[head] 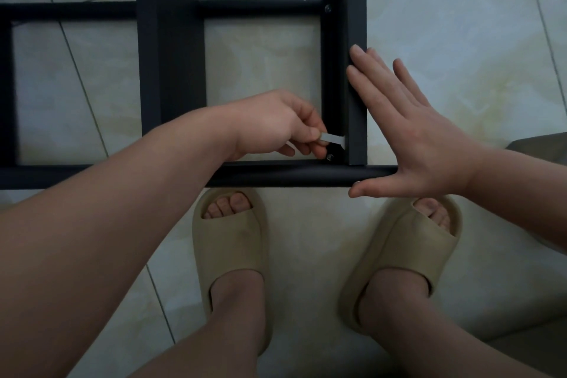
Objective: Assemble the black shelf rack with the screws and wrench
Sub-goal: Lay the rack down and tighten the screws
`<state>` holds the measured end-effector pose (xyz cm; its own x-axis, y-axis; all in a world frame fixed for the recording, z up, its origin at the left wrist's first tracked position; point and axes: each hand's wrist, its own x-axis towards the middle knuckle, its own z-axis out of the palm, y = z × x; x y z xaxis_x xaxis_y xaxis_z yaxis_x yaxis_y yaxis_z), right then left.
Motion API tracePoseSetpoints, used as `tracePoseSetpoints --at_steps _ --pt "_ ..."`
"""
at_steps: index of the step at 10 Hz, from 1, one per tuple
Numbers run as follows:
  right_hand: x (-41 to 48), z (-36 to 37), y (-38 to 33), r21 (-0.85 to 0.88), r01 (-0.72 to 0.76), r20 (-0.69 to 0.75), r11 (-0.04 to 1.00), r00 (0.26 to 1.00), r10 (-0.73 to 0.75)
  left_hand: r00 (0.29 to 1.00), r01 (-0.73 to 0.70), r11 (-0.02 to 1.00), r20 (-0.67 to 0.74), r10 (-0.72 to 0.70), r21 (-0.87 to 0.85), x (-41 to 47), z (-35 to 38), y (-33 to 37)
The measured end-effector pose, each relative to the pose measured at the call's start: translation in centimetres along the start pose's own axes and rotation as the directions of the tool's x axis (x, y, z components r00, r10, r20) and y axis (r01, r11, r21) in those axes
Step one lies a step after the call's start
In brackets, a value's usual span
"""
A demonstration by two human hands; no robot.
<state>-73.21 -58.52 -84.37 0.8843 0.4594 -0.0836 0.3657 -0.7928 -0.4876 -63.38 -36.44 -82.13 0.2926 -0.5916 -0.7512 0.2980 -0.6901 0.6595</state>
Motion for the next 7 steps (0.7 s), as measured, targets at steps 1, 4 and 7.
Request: tracePoseSetpoints --at_steps 1,4,7 --pt "-0.02 0.01 0.02 -0.001 0.004 -0.002 1.000 1.000 -0.004 1.000 -0.004 1.000 0.019 0.004 0.028 -0.13 0.08 -0.16" --pt "-0.02 -0.06 -0.07 -0.001 0.000 0.004 1.000 1.000 0.000 0.997 0.002 0.995 0.074 -0.010 0.100 -0.36 0.77 -0.43" --pt "-0.07 -0.13 -0.17 -0.001 -0.006 0.010 1.000 1.000 0.007 0.996 0.006 0.981 -0.088 0.011 0.196 0.05 0.17 -0.56"
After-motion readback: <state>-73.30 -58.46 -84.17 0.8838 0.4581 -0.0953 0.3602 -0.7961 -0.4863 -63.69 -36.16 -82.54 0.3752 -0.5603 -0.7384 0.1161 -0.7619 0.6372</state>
